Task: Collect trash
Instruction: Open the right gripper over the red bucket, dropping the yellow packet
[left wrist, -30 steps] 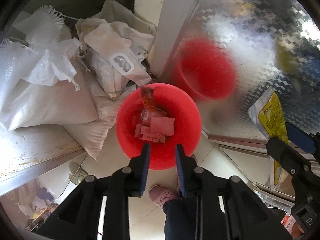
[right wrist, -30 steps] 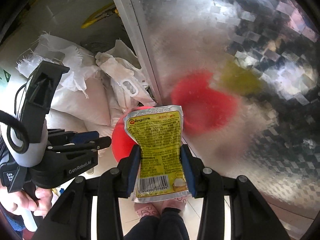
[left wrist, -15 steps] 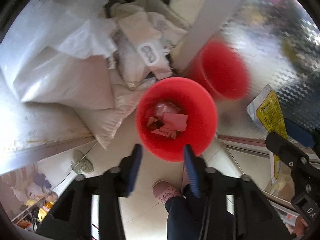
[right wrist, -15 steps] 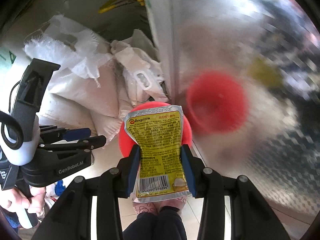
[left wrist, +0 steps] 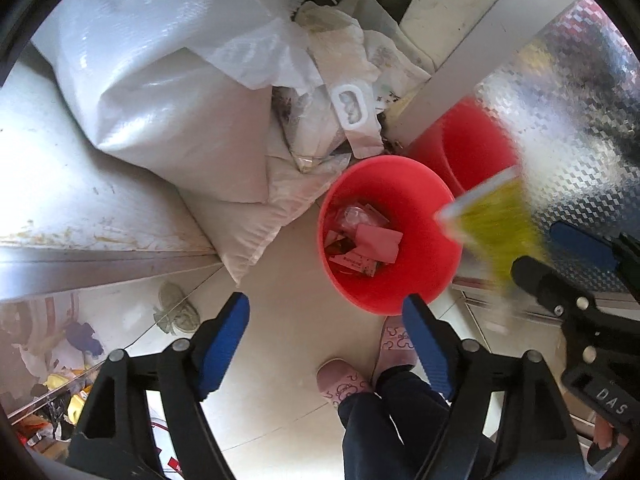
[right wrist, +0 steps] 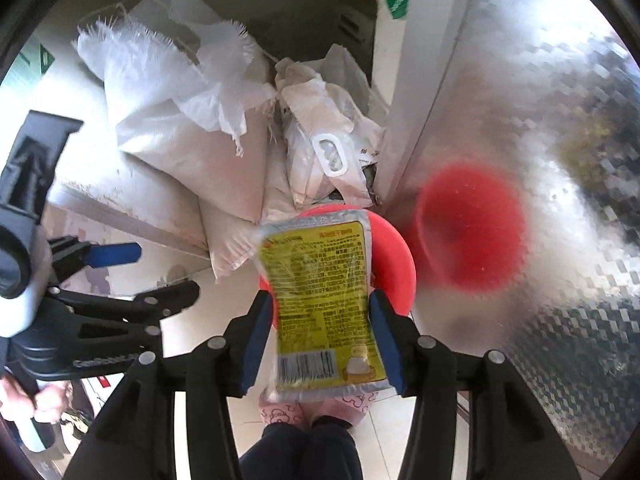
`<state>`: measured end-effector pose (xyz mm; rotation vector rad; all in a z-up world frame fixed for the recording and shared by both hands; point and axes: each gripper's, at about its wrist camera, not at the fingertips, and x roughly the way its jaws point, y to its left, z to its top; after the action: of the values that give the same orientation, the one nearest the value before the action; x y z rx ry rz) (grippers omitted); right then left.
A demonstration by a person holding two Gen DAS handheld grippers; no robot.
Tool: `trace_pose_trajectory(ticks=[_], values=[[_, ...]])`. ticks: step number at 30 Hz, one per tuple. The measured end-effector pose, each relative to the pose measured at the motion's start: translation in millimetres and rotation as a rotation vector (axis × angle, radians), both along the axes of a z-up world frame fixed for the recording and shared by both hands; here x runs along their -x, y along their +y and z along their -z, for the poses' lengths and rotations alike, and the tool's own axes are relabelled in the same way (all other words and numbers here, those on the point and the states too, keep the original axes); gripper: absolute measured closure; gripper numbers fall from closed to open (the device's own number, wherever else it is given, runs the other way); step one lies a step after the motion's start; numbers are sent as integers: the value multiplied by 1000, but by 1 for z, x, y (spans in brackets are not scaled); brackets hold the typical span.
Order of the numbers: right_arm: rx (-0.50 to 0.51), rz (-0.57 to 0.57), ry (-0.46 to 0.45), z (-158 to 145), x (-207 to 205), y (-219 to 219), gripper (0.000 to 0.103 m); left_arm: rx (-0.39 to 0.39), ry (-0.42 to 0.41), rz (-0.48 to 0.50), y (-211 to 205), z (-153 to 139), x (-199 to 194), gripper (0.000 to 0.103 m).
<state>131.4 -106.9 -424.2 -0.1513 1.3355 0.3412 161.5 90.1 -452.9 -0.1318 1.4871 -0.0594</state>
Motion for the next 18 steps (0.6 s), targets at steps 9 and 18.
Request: trace_pose_trajectory(ticks=[9, 18], values=[[30, -6, -14, -5, 6, 2, 21, 16, -4, 3, 2, -8, 9, 24], [67, -22, -57, -40, 25, 4, 18, -2, -21, 11, 3, -52, 27, 20]])
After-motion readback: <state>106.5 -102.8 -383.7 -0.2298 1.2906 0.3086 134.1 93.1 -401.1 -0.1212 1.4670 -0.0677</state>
